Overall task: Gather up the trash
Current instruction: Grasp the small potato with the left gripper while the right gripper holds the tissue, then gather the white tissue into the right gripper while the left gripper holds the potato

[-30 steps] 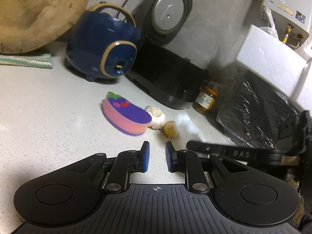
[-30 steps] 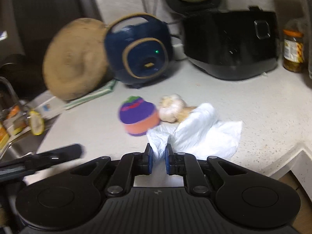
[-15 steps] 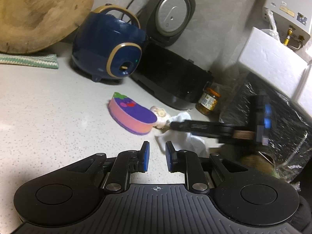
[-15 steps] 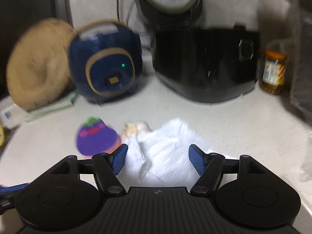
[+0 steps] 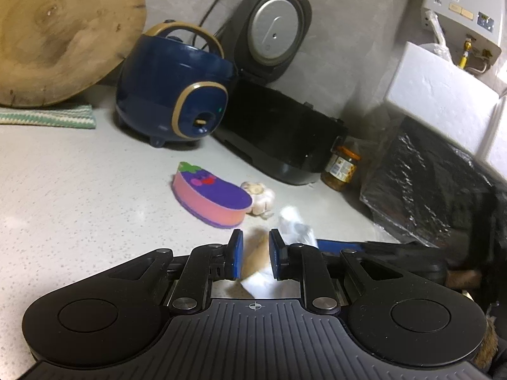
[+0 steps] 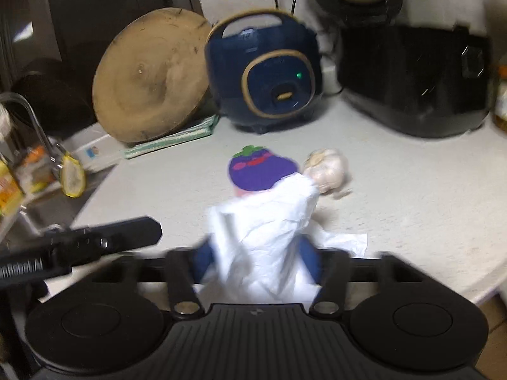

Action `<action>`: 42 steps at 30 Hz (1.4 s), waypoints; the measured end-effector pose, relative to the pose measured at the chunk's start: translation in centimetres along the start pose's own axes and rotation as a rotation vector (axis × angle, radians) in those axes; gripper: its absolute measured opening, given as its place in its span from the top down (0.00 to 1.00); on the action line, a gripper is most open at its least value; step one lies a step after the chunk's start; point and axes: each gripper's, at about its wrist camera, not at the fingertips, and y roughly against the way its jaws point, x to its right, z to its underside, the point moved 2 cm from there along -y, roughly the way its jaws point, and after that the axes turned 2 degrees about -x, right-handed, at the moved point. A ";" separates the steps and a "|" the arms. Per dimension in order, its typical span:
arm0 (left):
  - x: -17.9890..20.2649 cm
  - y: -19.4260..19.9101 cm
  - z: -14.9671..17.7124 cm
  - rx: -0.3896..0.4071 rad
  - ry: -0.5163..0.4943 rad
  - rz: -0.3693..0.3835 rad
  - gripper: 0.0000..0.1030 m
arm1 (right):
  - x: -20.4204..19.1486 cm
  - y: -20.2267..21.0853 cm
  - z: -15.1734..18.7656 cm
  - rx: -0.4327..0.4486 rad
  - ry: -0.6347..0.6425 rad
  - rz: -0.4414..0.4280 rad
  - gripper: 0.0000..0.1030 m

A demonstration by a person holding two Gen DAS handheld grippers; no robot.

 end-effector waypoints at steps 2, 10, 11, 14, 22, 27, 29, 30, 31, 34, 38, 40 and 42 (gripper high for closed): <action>0.1 -0.4 -0.1 -0.001 0.003 -0.019 0.80 | 0.6 0.7 0.8 0.012 0.019 0.040 0.24; 1.7 -2.7 -0.4 -0.027 -0.018 -0.069 0.80 | 3.5 2.6 2.5 0.142 -0.003 0.409 0.27; 2.1 -3.1 -0.3 -0.036 -0.037 -0.067 0.80 | 3.7 3.1 2.8 0.160 -0.032 0.383 0.27; 3.6 -4.7 0.0 -0.067 -0.112 -0.070 0.80 | 4.3 4.7 3.8 0.248 -0.118 0.319 0.27; 6.6 -7.2 1.1 -0.077 -0.353 -0.216 0.77 | 4.9 6.1 7.5 0.325 -0.272 0.266 0.27; 6.0 -7.4 0.7 -0.089 -0.337 -0.230 0.73 | 5.2 5.9 8.3 0.302 -0.275 0.276 0.27; 6.0 -7.5 0.6 -0.093 -0.344 -0.232 0.73 | 5.4 5.8 8.5 0.298 -0.288 0.276 0.27; 6.1 -7.5 0.6 -0.096 -0.351 -0.232 0.73 | 5.5 5.8 8.6 0.297 -0.293 0.277 0.27; 6.1 -7.6 0.6 -0.099 -0.354 -0.232 0.73 | 5.5 5.8 8.6 0.296 -0.295 0.277 0.27; 5.7 -7.7 0.3 -0.111 -0.340 -0.217 0.72 | 5.1 5.9 8.7 0.296 -0.277 0.278 0.27; 4.6 -7.9 -0.5 -0.136 -0.267 -0.182 0.71 | 4.1 6.0 8.7 0.293 -0.231 0.287 0.26; 4.6 -7.9 -0.5 -0.141 -0.275 -0.174 0.71 | 3.7 5.8 8.8 0.287 -0.217 0.295 0.26; 4.7 -7.8 -0.3 -0.138 -0.290 -0.173 0.71 | 3.5 5.6 8.8 0.276 -0.206 0.311 0.26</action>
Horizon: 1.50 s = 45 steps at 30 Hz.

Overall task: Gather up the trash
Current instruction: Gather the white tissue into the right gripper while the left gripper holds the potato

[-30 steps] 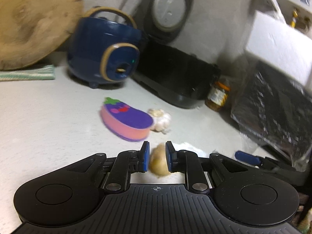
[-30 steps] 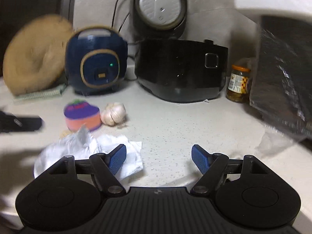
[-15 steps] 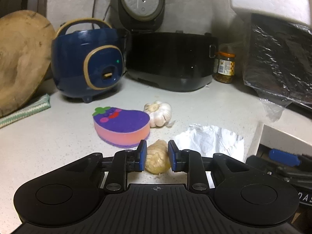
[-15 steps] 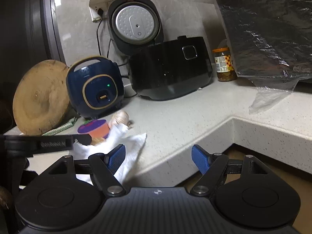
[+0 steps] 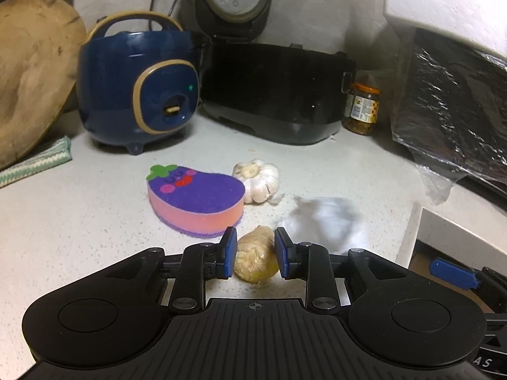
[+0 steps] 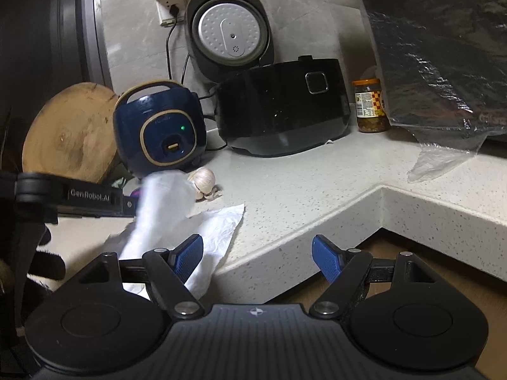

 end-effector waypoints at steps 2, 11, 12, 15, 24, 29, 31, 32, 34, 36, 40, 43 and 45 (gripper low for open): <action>0.1 0.0 0.1 0.005 -0.013 0.000 0.71 | -0.2 -0.3 0.1 -0.011 0.011 0.020 0.26; -0.3 -1.1 0.4 -0.059 0.013 0.054 0.49 | -0.2 -0.5 0.3 -0.035 0.014 0.050 0.25; -0.2 -1.5 0.5 -0.090 0.016 0.076 0.49 | -0.2 -0.5 0.3 -0.035 0.014 0.051 0.25; -0.3 -1.7 0.5 -0.091 0.029 0.083 0.55 | -0.2 -0.5 0.3 -0.033 0.014 0.051 0.24; -0.8 -1.0 0.7 -0.042 0.044 0.068 0.59 | -0.1 -0.4 0.5 -0.026 0.016 0.050 0.23; -1.5 0.4 1.4 -0.033 0.051 0.072 0.60 | -0.5 -0.5 0.2 -0.033 0.020 0.025 0.23; -2.2 1.2 1.9 -0.032 0.065 0.067 0.60 | -1.1 -0.6 -0.2 -0.032 0.030 0.009 0.23; -2.6 1.6 2.1 -0.031 0.075 0.064 0.60 | -1.4 -0.6 -0.5 -0.029 0.036 -0.006 0.23; -3.4 2.2 2.5 -0.030 0.092 0.065 0.60 | -2.2 -0.7 -1.0 -0.023 0.043 -0.043 0.23; -4.2 2.7 2.8 -0.024 0.116 0.068 0.60 | -3.1 -0.9 -1.5 -0.028 0.064 -0.087 0.23; -5.5 3.1 3.1 -0.009 0.181 0.076 0.60 | -5.5 -1.9 -2.1 -0.047 0.175 -0.141 0.22; -5.9 3.2 3.4 0.001 0.220 0.075 0.60 | -7.1 -3.1 -2.1 -0.080 0.265 -0.183 0.21; -5.9 3.2 3.4 0.009 0.222 0.071 0.60 | -7.8 -4.1 -2.0 -0.126 0.287 -0.216 0.21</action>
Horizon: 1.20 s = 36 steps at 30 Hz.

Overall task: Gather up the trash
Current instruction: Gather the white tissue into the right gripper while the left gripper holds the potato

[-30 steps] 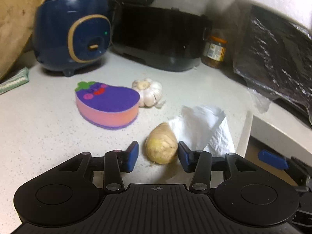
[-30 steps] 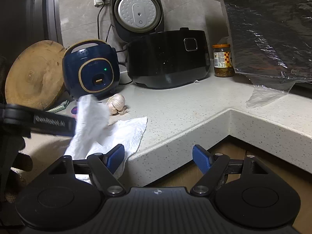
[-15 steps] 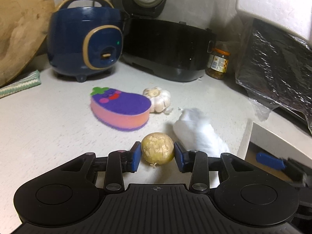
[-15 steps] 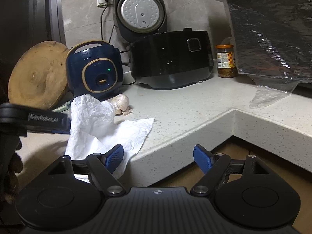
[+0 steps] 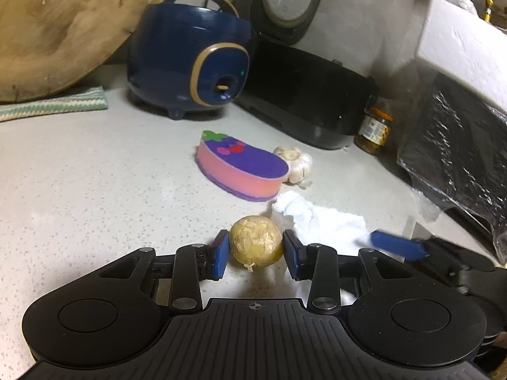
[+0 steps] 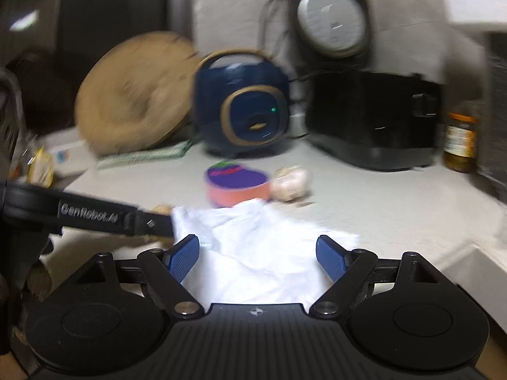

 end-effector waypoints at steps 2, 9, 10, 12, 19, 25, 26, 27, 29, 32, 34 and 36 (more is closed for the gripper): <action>0.0 0.0 0.0 -0.002 0.000 0.006 0.60 | -0.3 -0.9 0.1 -0.031 -0.001 -0.016 0.21; 0.3 0.0 0.2 -0.006 -0.027 0.025 0.60 | 0.0 -1.1 0.3 -0.052 0.012 0.077 0.57; 0.4 0.0 0.2 -0.005 -0.033 0.026 0.60 | 0.5 -1.1 0.3 -0.055 0.006 0.107 0.57; 0.6 0.0 0.2 -0.003 -0.039 0.029 0.60 | 1.8 -1.0 0.1 -0.056 -0.018 0.179 0.57; 0.5 0.0 0.3 -0.003 -0.038 0.033 0.60 | 5.7 -0.3 0.0 -0.051 -0.122 0.358 0.57; 0.5 -0.1 0.3 -0.004 -0.037 0.035 0.60 | 4.8 1.1 -0.3 0.019 -0.127 0.284 0.32; 0.5 -0.1 0.3 -0.005 -0.037 0.035 0.60 | 4.4 1.4 -0.5 0.044 -0.109 0.273 0.28; 0.5 -0.1 0.3 -0.005 -0.038 0.035 0.60 | 3.9 1.6 -0.6 0.065 -0.087 0.263 0.22; 0.5 -0.1 0.3 -0.004 -0.041 0.033 0.60 | 3.2 1.5 -0.7 0.081 -0.050 0.251 0.19; 0.6 0.0 0.4 -0.004 -0.045 0.031 0.60 | 3.5 -0.3 -0.8 0.038 -0.053 0.248 0.19; 0.7 0.0 0.4 -0.003 -0.048 0.029 0.60 | 4.3 -1.9 -0.6 -0.007 -0.089 0.256 0.19; 0.7 0.0 0.5 -0.003 -0.052 0.027 0.60 | 4.8 -2.8 -0.3 -0.024 -0.115 0.256 0.18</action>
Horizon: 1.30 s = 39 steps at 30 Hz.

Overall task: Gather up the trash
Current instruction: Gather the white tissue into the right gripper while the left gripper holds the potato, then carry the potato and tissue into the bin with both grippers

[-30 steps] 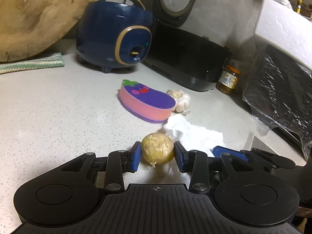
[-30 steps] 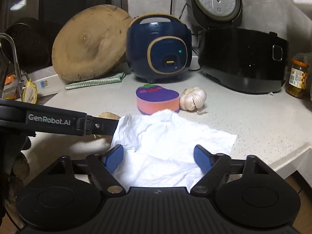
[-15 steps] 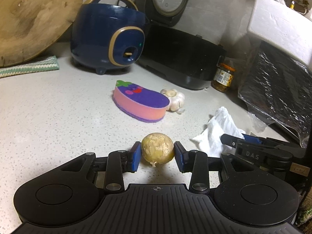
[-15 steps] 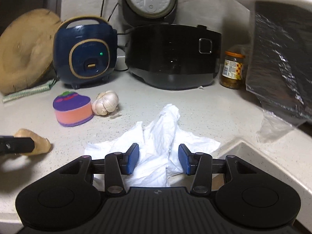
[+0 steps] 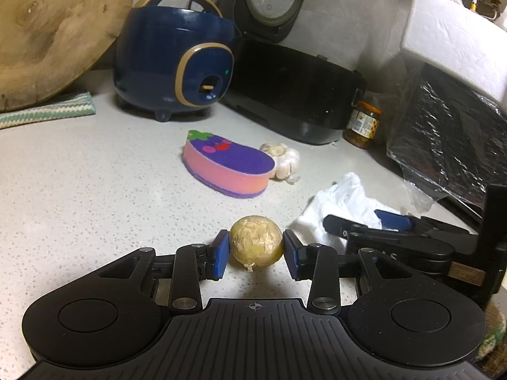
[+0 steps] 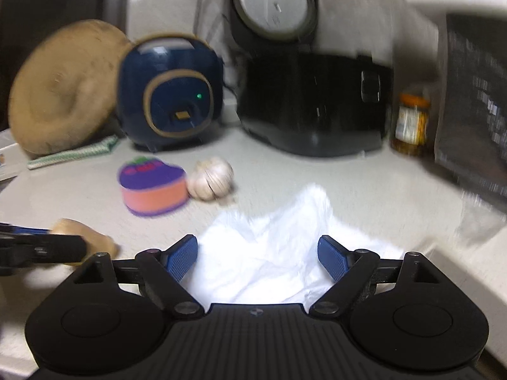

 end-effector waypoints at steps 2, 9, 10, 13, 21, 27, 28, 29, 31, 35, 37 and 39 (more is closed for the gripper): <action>0.1 0.0 0.0 0.000 -0.003 -0.001 0.60 | 0.0 0.0 0.2 0.008 0.004 0.013 0.20; 0.2 0.1 0.1 0.005 -0.011 -0.009 0.60 | 0.9 2.6 -0.1 -0.021 -0.069 -0.066 0.91; 0.3 0.2 0.1 0.007 -0.014 -0.013 0.60 | 1.1 3.3 0.0 -0.009 -0.081 -0.061 0.92; 0.6 0.2 0.2 0.007 -0.030 -0.025 0.60 | 1.9 5.5 0.4 0.032 -0.135 -0.068 0.92; 1.7 1.3 0.5 0.081 -0.072 -0.014 0.60 | 5.1 11.8 3.6 0.098 -0.232 -0.031 0.93; 5.5 2.2 3.9 0.112 -0.078 0.390 0.60 | 8.6 15.2 9.5 0.088 -0.335 0.080 0.93; 6.6 1.8 5.1 0.091 -0.106 0.451 0.60 | 9.1 15.6 10.7 0.083 -0.352 0.108 0.93; 7.7 1.2 6.4 0.064 -0.136 0.498 0.60 | 9.7 16.0 12.2 0.074 -0.371 0.143 0.93; 9.7 -0.7 9.3 -0.024 -0.192 0.568 0.60 | 10.8 16.7 15.0 0.051 -0.406 0.206 0.93; 12.0 -7.0 16.4 -0.304 -0.217 0.594 0.60 | 13.1 17.0 20.6 -0.029 -0.518 0.290 0.93; 12.3 -10.7 20.0 -0.445 -0.200 0.564 0.60 | 13.9 16.4 23.2 -0.083 -0.573 0.306 0.93; 12.3 -13.8 22.8 -0.546 -0.196 0.522 0.60 | 14.6 15.7 25.3 -0.132 -0.614 0.314 0.93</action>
